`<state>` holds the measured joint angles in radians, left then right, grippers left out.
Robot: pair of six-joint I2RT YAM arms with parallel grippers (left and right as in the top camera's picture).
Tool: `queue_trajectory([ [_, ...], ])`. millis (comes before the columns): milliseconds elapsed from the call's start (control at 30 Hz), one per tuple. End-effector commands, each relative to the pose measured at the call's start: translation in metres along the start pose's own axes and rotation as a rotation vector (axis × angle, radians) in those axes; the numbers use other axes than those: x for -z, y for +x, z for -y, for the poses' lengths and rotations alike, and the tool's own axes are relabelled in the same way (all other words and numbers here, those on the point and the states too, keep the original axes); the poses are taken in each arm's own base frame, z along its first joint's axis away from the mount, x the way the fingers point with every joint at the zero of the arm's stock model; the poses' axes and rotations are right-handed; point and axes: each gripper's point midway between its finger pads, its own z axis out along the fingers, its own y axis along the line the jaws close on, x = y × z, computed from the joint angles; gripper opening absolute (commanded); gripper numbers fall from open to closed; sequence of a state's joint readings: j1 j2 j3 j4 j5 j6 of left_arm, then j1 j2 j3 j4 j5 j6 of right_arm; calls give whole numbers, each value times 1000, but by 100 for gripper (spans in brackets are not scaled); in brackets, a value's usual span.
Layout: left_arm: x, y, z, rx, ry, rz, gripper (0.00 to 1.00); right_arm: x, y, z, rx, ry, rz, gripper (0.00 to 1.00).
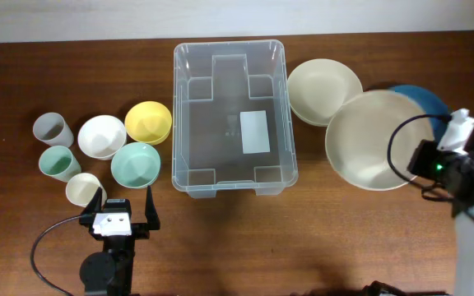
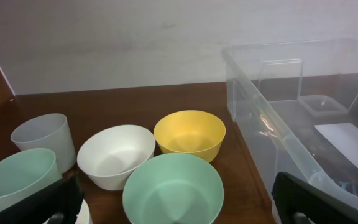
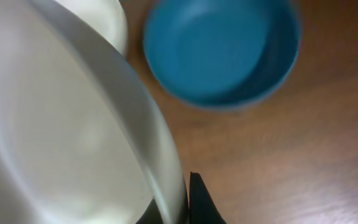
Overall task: Pack container
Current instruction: 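Lift the cream bowl with the right gripper and lower it into the bin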
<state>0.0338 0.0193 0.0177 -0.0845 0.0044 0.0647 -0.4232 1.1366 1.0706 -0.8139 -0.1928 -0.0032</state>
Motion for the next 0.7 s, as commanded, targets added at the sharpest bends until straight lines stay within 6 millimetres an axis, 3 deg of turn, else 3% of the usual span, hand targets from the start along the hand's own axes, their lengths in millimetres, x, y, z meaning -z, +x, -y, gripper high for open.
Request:
queue_trajectory([
  [0, 0, 1, 2, -16, 11, 3, 99, 41, -29, -29, 30, -124, 161, 4],
  [133, 0, 1, 2, -16, 10, 3, 100, 72, -47, -69, 93, -285, 293, 4],
  [233, 0, 1, 2, -16, 11, 3, 100, 71, -48, -91, 111, -341, 293, 4],
  [467, 0, 1, 2, -16, 10, 3, 100, 50, -56, -178, 211, -477, 284, 4],
  [633, 0, 1, 2, -16, 10, 3, 99, 24, -57, -254, 328, -482, 246, 4],
  [667, 0, 1, 2, -16, 10, 3, 100, 14, -58, -277, 360, -468, 232, 4],
])
